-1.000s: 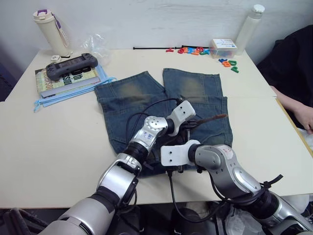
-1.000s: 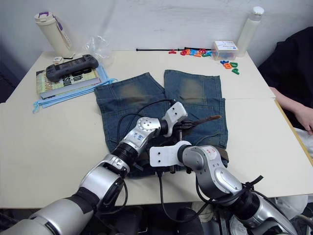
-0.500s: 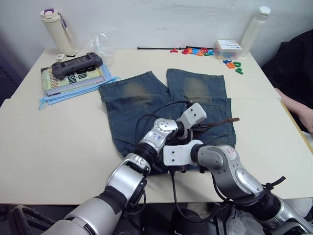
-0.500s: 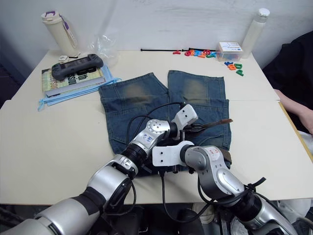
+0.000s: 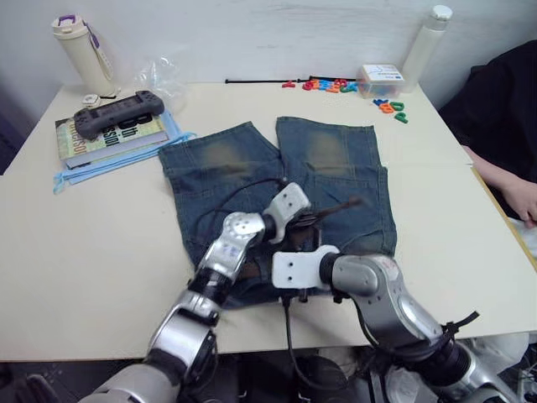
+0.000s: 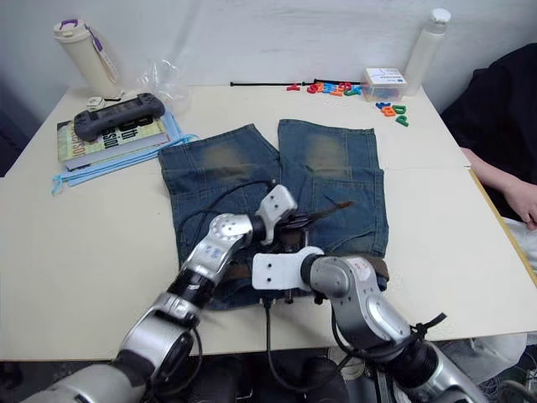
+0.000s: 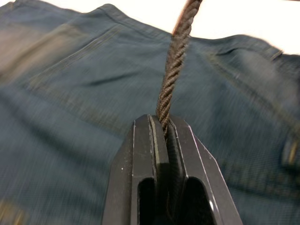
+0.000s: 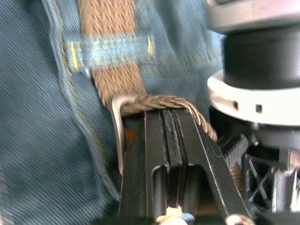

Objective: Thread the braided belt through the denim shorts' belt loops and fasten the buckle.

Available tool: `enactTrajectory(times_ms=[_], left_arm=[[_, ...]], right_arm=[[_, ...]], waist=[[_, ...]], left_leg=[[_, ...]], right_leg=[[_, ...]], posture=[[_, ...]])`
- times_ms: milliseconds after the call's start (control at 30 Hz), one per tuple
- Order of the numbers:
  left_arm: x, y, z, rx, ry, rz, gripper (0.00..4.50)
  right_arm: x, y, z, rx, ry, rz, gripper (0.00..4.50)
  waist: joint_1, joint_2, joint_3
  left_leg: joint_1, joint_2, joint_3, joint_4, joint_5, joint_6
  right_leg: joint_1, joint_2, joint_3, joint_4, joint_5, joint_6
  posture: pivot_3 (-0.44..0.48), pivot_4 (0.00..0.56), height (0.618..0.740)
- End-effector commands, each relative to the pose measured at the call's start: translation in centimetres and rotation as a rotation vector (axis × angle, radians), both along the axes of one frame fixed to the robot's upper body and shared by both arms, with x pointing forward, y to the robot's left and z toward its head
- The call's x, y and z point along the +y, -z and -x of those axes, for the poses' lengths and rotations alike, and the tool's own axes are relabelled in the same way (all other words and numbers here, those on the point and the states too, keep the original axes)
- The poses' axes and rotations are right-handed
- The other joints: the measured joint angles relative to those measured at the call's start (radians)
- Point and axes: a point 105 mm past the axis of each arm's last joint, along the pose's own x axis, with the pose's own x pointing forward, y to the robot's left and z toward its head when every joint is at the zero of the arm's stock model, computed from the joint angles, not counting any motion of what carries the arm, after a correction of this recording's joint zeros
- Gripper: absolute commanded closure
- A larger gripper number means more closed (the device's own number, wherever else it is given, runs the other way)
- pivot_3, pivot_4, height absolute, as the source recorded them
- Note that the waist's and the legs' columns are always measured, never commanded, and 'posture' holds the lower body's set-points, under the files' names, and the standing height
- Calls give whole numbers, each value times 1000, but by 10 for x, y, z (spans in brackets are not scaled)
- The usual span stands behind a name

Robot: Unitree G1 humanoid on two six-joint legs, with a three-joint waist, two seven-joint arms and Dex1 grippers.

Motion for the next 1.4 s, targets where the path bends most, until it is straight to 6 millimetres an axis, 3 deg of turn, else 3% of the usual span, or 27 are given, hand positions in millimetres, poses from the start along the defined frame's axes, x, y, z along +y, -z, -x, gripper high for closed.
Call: enactTrajectory(times_ms=[33,167,333,467,633,833,1000,1100,1133,1233,1400], left_arm=[[26,-16,12,-49,-65,28,4500],[53,-28,16,-111,-187,60,4500],[78,-40,34,-180,-231,96,4500],[89,-46,45,-201,-225,134,4500],[102,-33,65,-221,-167,56,4500],[107,-22,70,-217,-164,16,4500],[105,-18,72,-204,-155,10,4500],[104,-17,73,-198,-149,11,4500],[103,-17,73,-195,-147,14,4500],[102,-16,72,-191,-141,16,4500],[101,-15,71,-182,-136,19,4500]], right_arm=[[-9,7,4,100,55,-38,4418],[-12,-3,2,92,98,-98,4418],[-22,-1,1,90,150,-99,4418],[-23,0,0,91,163,-109,4418],[-20,-10,0,82,180,-177,4418],[-22,-39,8,41,194,-309,4418],[-36,-59,16,11,264,-408,4418],[-46,-64,25,19,287,-428,3076],[-48,-63,31,30,274,-419,2497],[-46,-54,45,73,214,-392,1322],[-39,-35,59,94,178,-334,1322]], waist=[[-1,1,2],[2,3,6],[9,5,8],[11,6,9],[6,7,11],[7,9,14],[8,9,14],[7,9,14],[7,9,14],[8,9,14],[8,9,15]], left_leg=[[0,0,0,0,0,0],[0,0,0,1,-1,1],[0,0,0,1,-4,-2],[-1,-1,0,1,-5,-3],[-1,-1,1,1,-5,-3],[-1,0,1,-1,-5,-4],[-1,0,2,-2,-6,-3],[-1,0,2,-3,-5,-4],[-1,0,2,-3,-5,-4],[-1,0,2,-3,-6,-3],[-1,0,2,-4,-6,-3]], right_leg=[[0,0,0,0,0,0],[0,-1,1,-2,0,0],[-1,-3,1,-2,0,0],[-1,-3,1,-4,0,0],[-1,-3,1,-4,0,0],[-2,-3,2,-4,0,0],[-2,-3,2,-6,0,0],[-2,-3,2,-7,0,0],[-2,-2,2,-7,0,0],[-2,-2,2,-7,0,0],[-2,-2,2,-8,0,0]], posture=[[0,150,717],[0,150,717],[0,150,717],[0,150,717],[0,150,717],[0,150,717],[0,150,717],[0,150,717],[0,150,717],[0,150,717],[0,150,717]])
